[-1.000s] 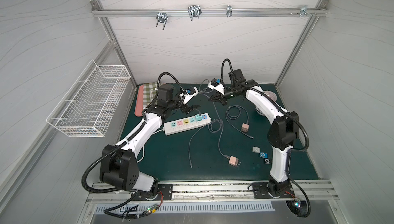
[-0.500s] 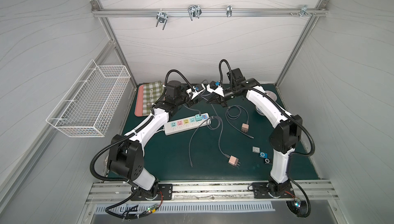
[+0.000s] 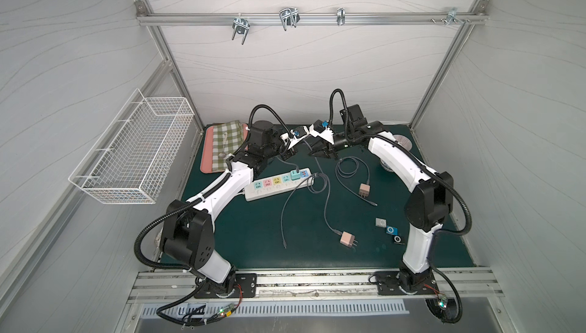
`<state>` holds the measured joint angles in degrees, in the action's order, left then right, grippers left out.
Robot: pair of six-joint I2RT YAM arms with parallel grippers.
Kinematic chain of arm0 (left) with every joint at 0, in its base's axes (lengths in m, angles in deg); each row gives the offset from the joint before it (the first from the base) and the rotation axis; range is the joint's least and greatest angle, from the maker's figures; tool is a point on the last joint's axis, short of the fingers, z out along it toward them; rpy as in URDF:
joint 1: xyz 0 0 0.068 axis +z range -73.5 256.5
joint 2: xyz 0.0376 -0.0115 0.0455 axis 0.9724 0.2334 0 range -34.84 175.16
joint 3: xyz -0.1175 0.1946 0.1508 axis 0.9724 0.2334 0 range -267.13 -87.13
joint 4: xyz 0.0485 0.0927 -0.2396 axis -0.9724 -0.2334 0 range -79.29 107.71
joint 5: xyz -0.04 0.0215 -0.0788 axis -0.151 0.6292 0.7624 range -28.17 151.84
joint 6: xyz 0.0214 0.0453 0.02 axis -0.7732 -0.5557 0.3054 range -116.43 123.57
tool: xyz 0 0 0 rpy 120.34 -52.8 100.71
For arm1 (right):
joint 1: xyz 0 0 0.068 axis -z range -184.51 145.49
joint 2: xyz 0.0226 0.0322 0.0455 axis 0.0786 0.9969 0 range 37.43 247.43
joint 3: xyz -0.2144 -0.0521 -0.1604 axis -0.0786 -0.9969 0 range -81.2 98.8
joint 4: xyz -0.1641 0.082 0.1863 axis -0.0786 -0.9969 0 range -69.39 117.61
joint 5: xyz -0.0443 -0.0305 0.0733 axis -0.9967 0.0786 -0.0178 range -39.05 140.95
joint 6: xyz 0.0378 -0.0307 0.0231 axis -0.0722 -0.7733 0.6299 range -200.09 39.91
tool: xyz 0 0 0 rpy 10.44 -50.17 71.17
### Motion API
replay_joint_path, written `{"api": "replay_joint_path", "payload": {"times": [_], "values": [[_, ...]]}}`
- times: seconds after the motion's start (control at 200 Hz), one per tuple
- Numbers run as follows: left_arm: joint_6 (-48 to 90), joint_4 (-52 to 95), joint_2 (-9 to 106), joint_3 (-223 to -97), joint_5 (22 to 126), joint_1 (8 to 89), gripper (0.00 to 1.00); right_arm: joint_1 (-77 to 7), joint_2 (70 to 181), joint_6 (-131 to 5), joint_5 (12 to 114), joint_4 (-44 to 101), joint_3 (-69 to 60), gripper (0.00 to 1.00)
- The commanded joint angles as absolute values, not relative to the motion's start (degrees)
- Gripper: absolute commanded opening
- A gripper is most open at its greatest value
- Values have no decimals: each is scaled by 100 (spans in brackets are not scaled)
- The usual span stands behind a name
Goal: Charge mp3
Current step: Pick up the charging cable from the center of the board.
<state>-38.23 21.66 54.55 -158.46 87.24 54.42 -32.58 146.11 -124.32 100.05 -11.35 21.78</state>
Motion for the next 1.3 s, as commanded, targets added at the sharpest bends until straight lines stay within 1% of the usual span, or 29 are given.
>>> {"api": "replay_joint_path", "payload": {"times": [0.0,0.055,0.205,0.245,0.295,0.4,0.545,0.62,0.735,0.825,0.91,1.005,1.1,1.18,1.295], "values": [[-3595,2673,5266,-15954,8521,5410,0,-3202,14359,-12203,9950,-794,1708,43],[-3557,2672,5248,-15976,8352,5409,0,-3202,14278,-12098,9907,-644,1372,47],[-3474,2610,5167,-16012,8184,5410,0,-3086,14143,-11532,9521,-301,625,51],[-3434,2596,5148,-16013,8187,5409,0,-3053,14129,-11440,9462,-365,530,57],[-3419,2563,5147,-16010,8172,5411,0,-3031,14101,-11444,9335,-503,418,61],[-3354,2549,5180,-15999,8158,5409,0,-3026,13934,-11425,8931,-598,98,61],[-3244,2612,5256,-16033,8220,5410,0,-3037,13772,-11554,8058,-848,-159,62],[-3185,2652,5283,-16049,8275,5409,0,-2889,13710,-11561,7847,-827,-369,62],[-3104,2666,5264,-16014,8343,5409,0,-2582,13522,-11443,7812,-607,-647,62],[-2957,2740,5261,-15963,8386,5407,0,-2460,13350,-11498,7926,-397,-763,61],[-2776,2814,5251,-15931,8389,5400,0,-2451,13056,-11818,8252,-54,-1101,61],[-2631,2934,5201,-15852,8364,5401,0,-2361,12715,-12034,8824,441,-1562,61],[-2532,2990,5156,-15791,8331,5401,0,-2290,12598,-12147,9420,575,-1691,61],[-2407,3081,5126,-15751,8394,5400,0,-2306,12493,-12121,9784,977,-1903,60],[-2265,3210,5060,-15682,8444,5401,0,-2401,12469,-12165,9811,1449,-2028,59]]}}
